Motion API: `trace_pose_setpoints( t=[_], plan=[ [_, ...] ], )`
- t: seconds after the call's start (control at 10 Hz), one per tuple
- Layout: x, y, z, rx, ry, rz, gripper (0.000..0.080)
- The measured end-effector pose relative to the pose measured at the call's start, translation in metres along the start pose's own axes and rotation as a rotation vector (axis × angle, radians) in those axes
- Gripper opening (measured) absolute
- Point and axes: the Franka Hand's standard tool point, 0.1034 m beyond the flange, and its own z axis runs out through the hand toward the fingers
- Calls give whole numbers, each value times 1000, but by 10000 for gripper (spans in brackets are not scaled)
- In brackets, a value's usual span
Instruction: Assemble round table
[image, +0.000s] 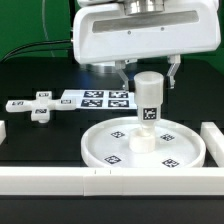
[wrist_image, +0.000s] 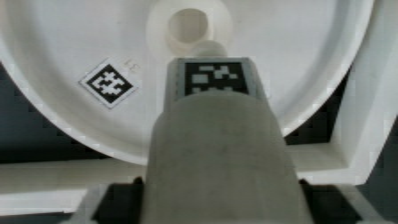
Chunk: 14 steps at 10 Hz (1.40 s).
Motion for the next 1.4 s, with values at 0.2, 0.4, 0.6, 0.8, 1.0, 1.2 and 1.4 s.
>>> trace_pose_setpoints(
  t=[0.2, 0.4, 0.6, 0.8, 1.0, 1.2, 1.4],
  plan=[
    [-7, -4, -2, -2, 7, -8, 409],
    [-13, -4, 0, -4, 1, -7, 409],
    [-14, 6, 3, -8, 1, -27, 409],
    [-14, 6, 4, -10, 6, -27, 409],
    [-14, 7, 5, -12, 13, -30, 409],
    [-14, 7, 5, -12, 13, -30, 409],
    [-13, 6, 6, -13, 19, -32, 409]
  ],
)
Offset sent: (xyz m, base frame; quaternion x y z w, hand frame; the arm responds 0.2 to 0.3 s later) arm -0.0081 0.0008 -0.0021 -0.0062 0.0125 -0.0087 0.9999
